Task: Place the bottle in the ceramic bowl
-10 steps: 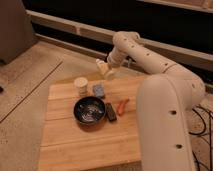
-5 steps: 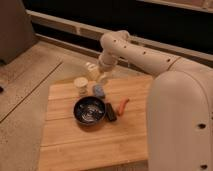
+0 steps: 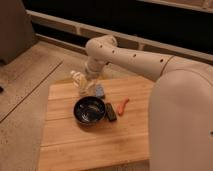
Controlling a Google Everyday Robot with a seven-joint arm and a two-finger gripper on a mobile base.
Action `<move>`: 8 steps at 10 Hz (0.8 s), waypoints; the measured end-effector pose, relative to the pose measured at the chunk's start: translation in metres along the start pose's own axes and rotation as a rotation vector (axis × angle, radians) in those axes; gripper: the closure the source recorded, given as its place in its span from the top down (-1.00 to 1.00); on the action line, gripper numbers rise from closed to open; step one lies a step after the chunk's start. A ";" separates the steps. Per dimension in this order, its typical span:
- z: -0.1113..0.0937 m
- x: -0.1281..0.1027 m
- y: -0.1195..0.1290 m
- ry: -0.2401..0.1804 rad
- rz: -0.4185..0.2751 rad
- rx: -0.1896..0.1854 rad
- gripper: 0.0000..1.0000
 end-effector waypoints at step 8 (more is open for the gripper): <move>0.026 0.047 0.018 0.061 0.055 0.065 -1.00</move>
